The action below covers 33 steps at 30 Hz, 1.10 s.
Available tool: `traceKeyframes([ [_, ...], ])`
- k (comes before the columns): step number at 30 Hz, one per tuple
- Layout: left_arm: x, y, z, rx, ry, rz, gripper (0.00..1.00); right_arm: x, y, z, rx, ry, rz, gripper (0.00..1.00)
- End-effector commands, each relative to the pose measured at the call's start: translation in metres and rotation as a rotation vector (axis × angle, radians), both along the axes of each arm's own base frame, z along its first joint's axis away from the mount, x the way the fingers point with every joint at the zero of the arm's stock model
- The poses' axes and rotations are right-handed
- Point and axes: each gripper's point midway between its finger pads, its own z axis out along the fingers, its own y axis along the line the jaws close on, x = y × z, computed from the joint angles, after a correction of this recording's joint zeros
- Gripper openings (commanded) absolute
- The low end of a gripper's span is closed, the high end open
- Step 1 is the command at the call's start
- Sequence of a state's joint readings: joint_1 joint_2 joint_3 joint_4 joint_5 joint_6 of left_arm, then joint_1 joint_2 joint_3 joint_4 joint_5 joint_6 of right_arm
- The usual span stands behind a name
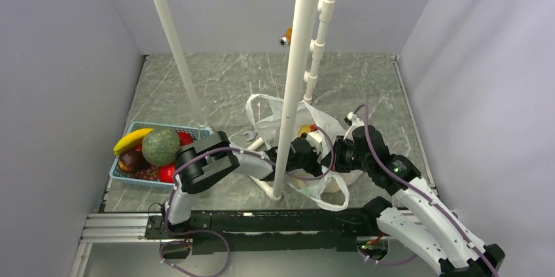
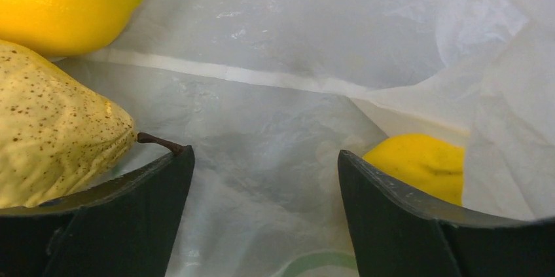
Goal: Take the fake fruits out of the plastic bag
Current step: Take out the fake fruit from the plastic bag.
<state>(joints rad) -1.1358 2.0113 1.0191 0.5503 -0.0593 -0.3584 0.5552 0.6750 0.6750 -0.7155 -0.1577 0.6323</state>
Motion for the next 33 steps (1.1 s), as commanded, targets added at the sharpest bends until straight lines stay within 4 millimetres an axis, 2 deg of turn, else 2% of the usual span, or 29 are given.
traceKeyframes([
  [1, -0.009, 0.004, -0.017, 0.051, 0.046, -0.040, 0.81, 0.006, 0.003, 0.007, 0.013, -0.025, -0.006, 0.00],
  [3, -0.010, 0.004, -0.008, 0.016, 0.059, -0.055, 0.74, 0.005, 0.002, 0.008, 0.009, -0.026, -0.009, 0.00],
  [6, -0.006, 0.011, 0.005, -0.004, 0.066, -0.040, 0.74, 0.007, -0.001, 0.012, 0.000, -0.050, -0.014, 0.00],
  [11, 0.005, 0.028, 0.040, -0.025, 0.058, -0.015, 0.74, 0.014, -0.007, 0.021, -0.046, -0.094, -0.012, 0.00],
  [15, 0.018, 0.043, 0.069, -0.041, 0.038, 0.016, 0.73, 0.012, -0.004, 0.013, -0.047, -0.080, 0.008, 0.00],
  [18, 0.028, 0.051, 0.083, -0.043, 0.012, 0.029, 0.72, 0.006, 0.004, 0.004, -0.006, -0.040, 0.038, 0.00],
  [22, 0.045, 0.057, 0.089, -0.043, -0.048, 0.066, 0.67, 0.001, 0.010, -0.003, 0.027, -0.012, 0.055, 0.00],
  [26, 0.058, 0.051, 0.093, -0.045, -0.119, 0.057, 0.63, 0.000, 0.013, -0.005, 0.043, -0.002, 0.056, 0.00],
  [30, 0.066, 0.042, 0.100, -0.054, -0.155, 0.048, 0.64, 0.000, 0.014, -0.006, 0.047, 0.003, 0.058, 0.00],
  [33, 0.076, 0.044, 0.093, -0.019, -0.170, 0.091, 0.66, 0.001, 0.014, -0.005, 0.044, 0.002, 0.058, 0.00],
])
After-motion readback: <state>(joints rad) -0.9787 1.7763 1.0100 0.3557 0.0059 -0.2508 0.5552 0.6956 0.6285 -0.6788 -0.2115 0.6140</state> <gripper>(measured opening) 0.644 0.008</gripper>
